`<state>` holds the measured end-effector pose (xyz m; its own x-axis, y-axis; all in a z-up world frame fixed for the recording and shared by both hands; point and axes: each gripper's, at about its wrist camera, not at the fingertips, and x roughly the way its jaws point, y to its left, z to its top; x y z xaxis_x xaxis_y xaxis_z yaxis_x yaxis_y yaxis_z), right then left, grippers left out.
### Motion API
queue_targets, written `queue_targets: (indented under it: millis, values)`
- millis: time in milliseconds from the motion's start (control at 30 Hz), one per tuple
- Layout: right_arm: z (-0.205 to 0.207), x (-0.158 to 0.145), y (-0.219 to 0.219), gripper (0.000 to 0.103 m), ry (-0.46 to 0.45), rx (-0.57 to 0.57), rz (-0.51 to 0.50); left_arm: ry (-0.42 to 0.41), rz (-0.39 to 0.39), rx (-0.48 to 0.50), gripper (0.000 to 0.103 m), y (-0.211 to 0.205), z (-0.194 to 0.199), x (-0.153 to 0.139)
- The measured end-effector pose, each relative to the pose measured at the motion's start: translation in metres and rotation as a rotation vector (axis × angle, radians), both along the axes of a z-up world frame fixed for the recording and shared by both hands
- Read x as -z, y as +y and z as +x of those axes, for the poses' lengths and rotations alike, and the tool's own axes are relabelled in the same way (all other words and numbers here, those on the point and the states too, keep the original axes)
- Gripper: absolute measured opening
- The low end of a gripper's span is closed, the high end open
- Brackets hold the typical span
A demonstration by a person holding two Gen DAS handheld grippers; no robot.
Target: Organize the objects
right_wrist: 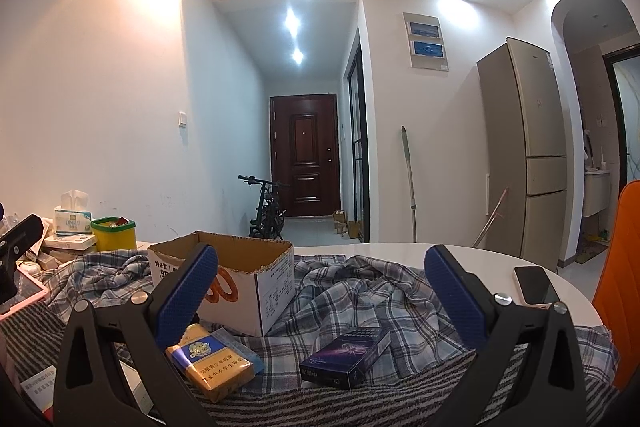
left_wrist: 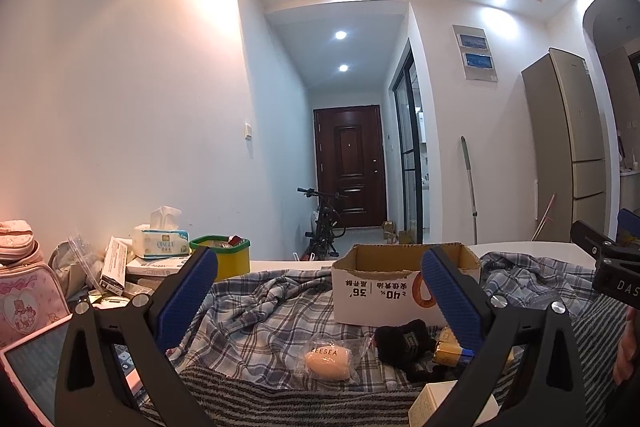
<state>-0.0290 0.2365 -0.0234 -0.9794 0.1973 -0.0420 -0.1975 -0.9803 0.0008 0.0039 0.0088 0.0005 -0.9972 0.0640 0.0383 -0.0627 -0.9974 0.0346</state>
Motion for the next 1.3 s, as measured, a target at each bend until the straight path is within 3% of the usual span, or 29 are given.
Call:
queue_targets:
  millis: [600,700,833,933,1100,1300]
  values:
    - [-0.002,0.0,0.002,0.103,0.011,-0.001,-0.02,-0.036,-0.002,-0.014,0.103,0.005,-0.009,0.002]
    - [-0.002,-0.001,0.001,0.103,0.01,0.006,-0.007,-0.025,-0.003,-0.01,0.103,0.003,-0.003,-0.001]
    - [0.021,-0.012,-0.008,0.103,0.068,0.141,0.04,-0.022,-0.046,-0.012,0.103,0.004,0.017,-0.005]
    - [0.043,-0.022,-0.018,0.103,0.075,0.092,0.075,-0.016,-0.086,-0.038,0.103,0.004,0.037,-0.006]
    - [0.071,-0.022,-0.025,0.103,0.05,0.031,0.022,-0.094,-0.065,-0.011,0.103,-0.006,0.065,-0.004]
    - [0.082,-0.007,-0.026,0.103,-0.013,0.012,-0.027,-0.279,-0.039,0.046,0.103,-0.007,0.07,0.024]
